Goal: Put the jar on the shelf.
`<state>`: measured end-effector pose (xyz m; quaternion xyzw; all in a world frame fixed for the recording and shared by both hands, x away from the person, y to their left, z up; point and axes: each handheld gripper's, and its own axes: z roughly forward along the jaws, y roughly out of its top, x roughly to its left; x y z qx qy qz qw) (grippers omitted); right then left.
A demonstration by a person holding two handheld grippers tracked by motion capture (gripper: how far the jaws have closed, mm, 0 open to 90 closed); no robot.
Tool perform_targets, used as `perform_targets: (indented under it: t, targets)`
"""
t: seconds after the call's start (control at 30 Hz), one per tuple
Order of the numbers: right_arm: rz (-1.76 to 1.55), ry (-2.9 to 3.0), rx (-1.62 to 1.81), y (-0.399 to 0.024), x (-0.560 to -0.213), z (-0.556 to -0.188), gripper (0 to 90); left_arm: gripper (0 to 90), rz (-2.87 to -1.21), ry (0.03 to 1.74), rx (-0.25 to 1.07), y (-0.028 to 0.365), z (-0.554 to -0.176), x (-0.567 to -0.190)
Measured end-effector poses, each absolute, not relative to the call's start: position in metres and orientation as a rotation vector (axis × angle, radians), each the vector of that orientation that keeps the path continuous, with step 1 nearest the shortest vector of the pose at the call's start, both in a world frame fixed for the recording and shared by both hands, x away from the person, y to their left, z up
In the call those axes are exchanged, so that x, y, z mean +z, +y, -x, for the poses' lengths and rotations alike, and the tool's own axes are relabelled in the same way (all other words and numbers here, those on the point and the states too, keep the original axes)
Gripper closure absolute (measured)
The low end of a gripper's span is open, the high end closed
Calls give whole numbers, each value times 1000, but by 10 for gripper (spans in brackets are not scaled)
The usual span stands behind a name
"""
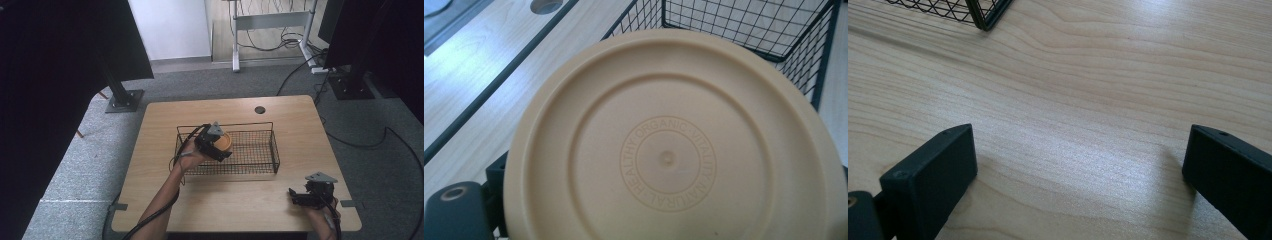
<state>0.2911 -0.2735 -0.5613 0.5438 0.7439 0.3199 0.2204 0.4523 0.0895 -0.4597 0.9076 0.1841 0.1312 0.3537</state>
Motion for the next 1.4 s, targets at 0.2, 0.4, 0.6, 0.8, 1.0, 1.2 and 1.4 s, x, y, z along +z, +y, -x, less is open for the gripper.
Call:
perform_targets:
  t: [0.2,0.4,0.6,0.8,1.0,1.2,1.4]
  targets:
    - [-1504,2057,885,-273,-561,-291,5,102,-2343,464,328,90,-458,-468]
    - [-1503,2056,885,-273,-561,-291,5,102,-2360,433,318,88,-463,-478]
    - [-1503,2056,885,-273,-561,-291,7,102,-2389,413,308,84,-466,-487]
    - [-1503,2055,885,-273,-561,-291,8,102,-2407,415,280,82,-470,-495]
    - [-1503,2055,886,-274,-561,-290,9,102,-2424,428,261,80,-473,-502]
    - [-1503,2055,886,-274,-561,-290,9,101,-2419,467,237,81,-476,-505]
    - [-1503,2054,886,-274,-561,-290,9,98,-2427,494,224,81,-478,-505]
